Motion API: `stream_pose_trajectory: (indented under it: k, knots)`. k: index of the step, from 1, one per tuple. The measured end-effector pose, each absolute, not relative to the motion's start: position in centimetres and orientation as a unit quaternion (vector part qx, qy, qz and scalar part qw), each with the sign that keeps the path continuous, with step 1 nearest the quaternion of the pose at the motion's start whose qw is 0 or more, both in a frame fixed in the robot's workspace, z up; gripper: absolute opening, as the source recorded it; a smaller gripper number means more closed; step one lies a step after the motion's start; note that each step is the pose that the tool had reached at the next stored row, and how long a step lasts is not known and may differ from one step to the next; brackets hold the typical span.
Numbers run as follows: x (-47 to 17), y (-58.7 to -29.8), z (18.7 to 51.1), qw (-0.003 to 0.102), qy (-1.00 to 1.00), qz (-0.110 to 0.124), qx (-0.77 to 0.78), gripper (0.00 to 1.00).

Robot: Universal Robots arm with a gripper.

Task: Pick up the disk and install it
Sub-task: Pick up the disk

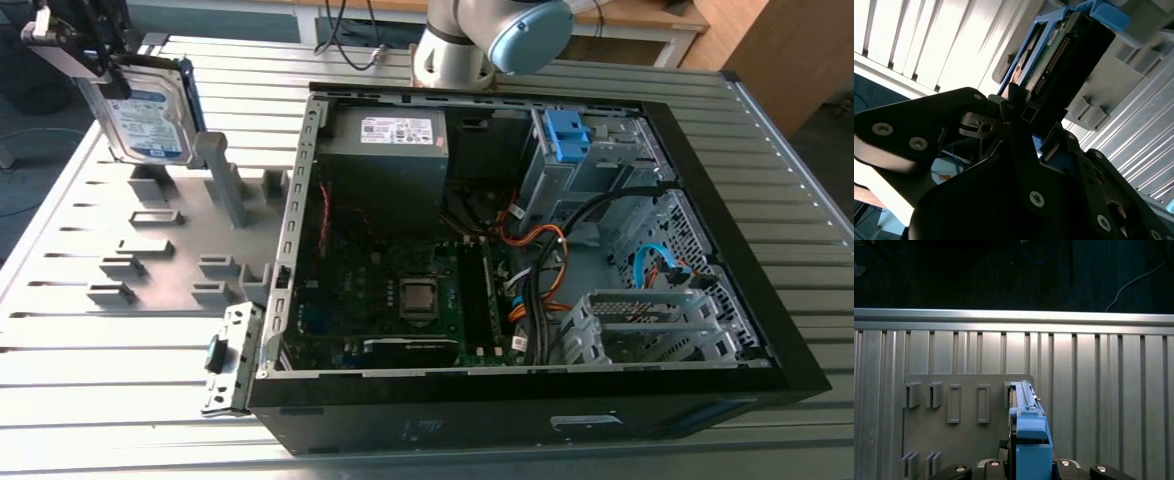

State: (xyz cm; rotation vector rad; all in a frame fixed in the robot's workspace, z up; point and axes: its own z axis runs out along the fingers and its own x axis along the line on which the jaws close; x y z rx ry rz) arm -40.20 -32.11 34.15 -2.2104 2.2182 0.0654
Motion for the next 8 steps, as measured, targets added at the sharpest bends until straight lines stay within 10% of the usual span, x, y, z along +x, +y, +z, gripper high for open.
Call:
stream_pose_trajectory:
  k: [8]
  knots:
    - [-40.2, -32.11, 34.97, 0.005, 0.708, 0.021, -0.706, 0.37]
